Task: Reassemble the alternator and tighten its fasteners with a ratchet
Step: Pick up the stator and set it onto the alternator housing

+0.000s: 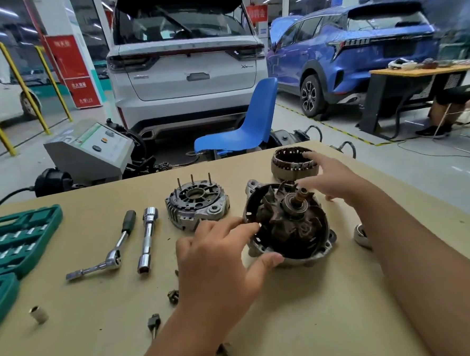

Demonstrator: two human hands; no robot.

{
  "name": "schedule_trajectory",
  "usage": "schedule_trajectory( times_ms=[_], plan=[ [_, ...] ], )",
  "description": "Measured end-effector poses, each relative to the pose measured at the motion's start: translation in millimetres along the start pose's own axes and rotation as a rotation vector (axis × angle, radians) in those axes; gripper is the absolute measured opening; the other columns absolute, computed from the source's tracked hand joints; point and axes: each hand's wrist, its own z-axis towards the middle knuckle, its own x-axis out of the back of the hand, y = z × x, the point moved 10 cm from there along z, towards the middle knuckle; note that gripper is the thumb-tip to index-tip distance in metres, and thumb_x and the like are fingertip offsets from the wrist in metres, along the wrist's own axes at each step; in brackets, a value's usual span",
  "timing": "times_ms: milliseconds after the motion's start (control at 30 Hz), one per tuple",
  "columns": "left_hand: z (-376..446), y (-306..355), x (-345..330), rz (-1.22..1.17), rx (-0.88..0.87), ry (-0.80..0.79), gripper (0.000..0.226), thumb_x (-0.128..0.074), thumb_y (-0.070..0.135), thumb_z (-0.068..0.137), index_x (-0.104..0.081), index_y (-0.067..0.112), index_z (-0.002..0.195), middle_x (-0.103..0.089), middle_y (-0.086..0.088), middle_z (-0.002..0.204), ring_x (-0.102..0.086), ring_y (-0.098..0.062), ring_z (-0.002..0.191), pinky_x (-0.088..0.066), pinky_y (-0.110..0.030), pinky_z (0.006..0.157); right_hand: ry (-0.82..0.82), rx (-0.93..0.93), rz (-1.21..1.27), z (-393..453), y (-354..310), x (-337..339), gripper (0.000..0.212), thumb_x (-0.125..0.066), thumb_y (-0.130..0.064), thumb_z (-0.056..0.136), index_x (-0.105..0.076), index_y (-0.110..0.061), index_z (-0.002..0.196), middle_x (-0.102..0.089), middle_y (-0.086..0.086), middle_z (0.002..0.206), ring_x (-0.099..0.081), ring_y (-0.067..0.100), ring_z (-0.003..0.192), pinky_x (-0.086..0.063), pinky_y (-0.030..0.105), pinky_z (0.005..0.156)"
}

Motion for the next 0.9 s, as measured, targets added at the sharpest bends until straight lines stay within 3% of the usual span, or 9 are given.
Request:
schedule_trajectory(
  times_ms=[67,133,300,433,533,700,800,833,900],
  plan=[
    [0.4,-5.0,1.7,-0.001,-0.010,0.030,0.057,-0.057,0.079,0.073,-0.076,0.039,0.107,-0.070,0.023,0.113,-0.064,-0.012,0.104,-0.042,-0.040,0.076,-0.054,0.007,-0.131,13.1,-0.4,-13.5,0.089,-0.072,-0.042,0.068,-0.038,-0.044,0.150,-0.046,0.007,0.137,-0.059,0.029,0.109,-0.056,0.041,0.084],
    [-2.1,-7.4,2.8,-0.009,-0.023,0.037,0.055,-0.058,0.081,0.070,-0.075,0.040,0.102,-0.069,0.025,0.111,-0.062,-0.011,0.104,-0.038,-0.037,0.075,-0.035,0.006,-0.217,18.0,3.9,-14.1,0.081,-0.074,-0.042,0.074,-0.041,-0.045,0.148,-0.036,0.006,0.147,-0.048,0.030,0.129,-0.046,0.042,0.103],
    [-9.7,-19.8,-3.5,-0.037,-0.015,0.009,0.058,-0.058,0.084,0.064,-0.075,0.039,0.096,-0.066,0.027,0.106,-0.062,-0.012,0.103,-0.041,-0.040,0.074,0.036,-0.074,-0.356,16.8,19.7,-6.5,0.029,-0.077,-0.048,0.074,-0.068,-0.040,0.100,-0.011,0.004,0.167,-0.030,0.036,0.147,-0.035,0.046,0.111],
    [-9.9,-21.8,-4.7,-0.077,0.008,-0.013,0.059,-0.059,0.083,0.064,-0.076,0.038,0.098,-0.065,0.027,0.106,-0.061,-0.012,0.104,-0.043,-0.041,0.076,0.155,0.090,-0.328,12.6,-7.6,3.9,0.065,-0.077,-0.043,0.069,-0.050,-0.046,0.129,-0.009,-0.006,0.169,-0.029,0.032,0.147,-0.037,0.048,0.108],
    [-9.6,-18.6,-3.9,-0.089,0.012,-0.018,0.059,-0.061,0.081,0.064,-0.076,0.038,0.101,-0.066,0.026,0.106,-0.061,-0.013,0.105,-0.045,-0.043,0.077,0.093,-0.002,-0.537,16.5,-3.0,-8.0,0.078,-0.069,-0.052,0.076,-0.031,-0.055,0.144,0.004,-0.010,0.169,-0.030,0.037,0.140,-0.038,0.054,0.105],
    [-10.0,-16.1,-4.3,-0.094,0.008,-0.023,0.057,-0.061,0.081,0.065,-0.076,0.039,0.102,-0.066,0.026,0.105,-0.060,-0.013,0.106,-0.045,-0.043,0.078,0.108,-0.058,-0.560,7.4,-3.4,1.4,0.056,-0.071,-0.052,0.074,-0.052,-0.052,0.126,0.004,-0.006,0.169,-0.024,0.037,0.144,-0.036,0.056,0.103],
    [-10.6,-18.3,-6.0,-0.100,0.010,-0.024,0.057,-0.061,0.081,0.065,-0.075,0.040,0.102,-0.065,0.026,0.105,-0.059,-0.013,0.106,-0.046,-0.043,0.078,0.218,-0.042,-0.564,-9.7,-16.0,28.0,0.040,-0.072,-0.072,0.062,-0.069,-0.043,0.089,-0.010,-0.011,0.168,-0.026,0.033,0.145,-0.035,0.057,0.103],
    [-10.8,-18.7,-5.5,-0.103,0.010,-0.019,0.056,-0.062,0.080,0.065,-0.075,0.040,0.102,-0.065,0.027,0.105,-0.059,-0.012,0.105,-0.046,-0.043,0.078,0.236,-0.026,-0.555,-16.1,-17.6,33.4,0.046,-0.071,-0.077,0.057,-0.069,-0.042,0.087,-0.014,-0.013,0.168,-0.028,0.032,0.145,-0.034,0.058,0.102],
    [-11.1,-17.9,-5.1,-0.106,0.007,-0.014,0.056,-0.062,0.079,0.065,-0.075,0.039,0.102,-0.065,0.026,0.105,-0.059,-0.012,0.105,-0.046,-0.043,0.078,0.175,0.003,-0.522,-25.8,-16.3,34.4,0.071,-0.067,-0.082,0.049,-0.063,-0.050,0.112,-0.020,-0.013,0.166,-0.033,0.029,0.144,-0.036,0.057,0.101]
  ],
)
